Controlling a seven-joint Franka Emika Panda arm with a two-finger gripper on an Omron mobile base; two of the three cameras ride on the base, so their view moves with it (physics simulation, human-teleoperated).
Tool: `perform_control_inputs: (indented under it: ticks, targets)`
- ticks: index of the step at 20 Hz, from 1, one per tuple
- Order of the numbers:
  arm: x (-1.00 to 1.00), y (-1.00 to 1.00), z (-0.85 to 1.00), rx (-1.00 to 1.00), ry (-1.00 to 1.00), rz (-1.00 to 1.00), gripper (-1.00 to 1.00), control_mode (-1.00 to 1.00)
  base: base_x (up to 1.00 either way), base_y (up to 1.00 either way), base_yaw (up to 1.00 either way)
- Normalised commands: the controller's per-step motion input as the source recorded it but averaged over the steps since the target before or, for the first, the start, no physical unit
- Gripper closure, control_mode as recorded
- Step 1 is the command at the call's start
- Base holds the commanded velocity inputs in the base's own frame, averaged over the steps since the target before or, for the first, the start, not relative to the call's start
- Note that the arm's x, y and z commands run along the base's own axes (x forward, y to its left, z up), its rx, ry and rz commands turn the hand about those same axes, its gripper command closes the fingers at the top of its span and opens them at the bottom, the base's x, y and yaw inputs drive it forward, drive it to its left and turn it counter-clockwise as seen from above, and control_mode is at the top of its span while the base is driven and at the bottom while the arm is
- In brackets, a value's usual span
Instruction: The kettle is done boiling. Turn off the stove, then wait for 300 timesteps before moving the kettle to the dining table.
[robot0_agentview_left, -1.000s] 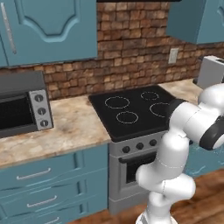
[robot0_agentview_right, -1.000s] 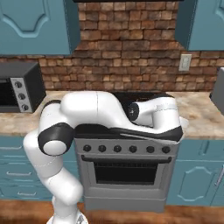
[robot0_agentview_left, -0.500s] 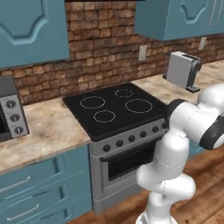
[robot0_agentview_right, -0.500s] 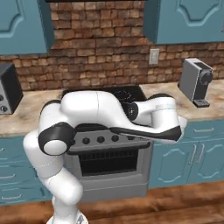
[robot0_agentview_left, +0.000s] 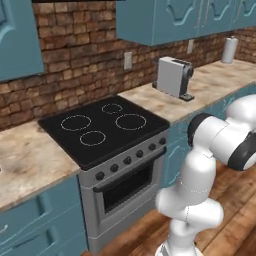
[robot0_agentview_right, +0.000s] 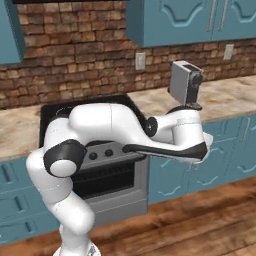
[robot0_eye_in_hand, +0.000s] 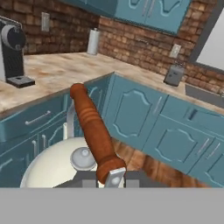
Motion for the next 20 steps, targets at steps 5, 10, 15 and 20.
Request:
perform_control_inputs:
  ticks: [5,10,15,20]
  targets:
    - [0.0,0.0,0.0,0.0,0.0,0.0,1.0,1.0,-0.1,-0.21,-0.36]
    - [0.0,0.0,0.0,0.0,0.0,0.0,1.0,1.0,-0.02,-0.2,-0.38]
    - [0.0,0.0,0.0,0.0,0.0,0.0,1.0,1.0,0.0,-0.21,-0.4]
    - [0.0,0.0,0.0,0.0,0.0,0.0,1.0,1.0,-0.01,-0.2,-0.42]
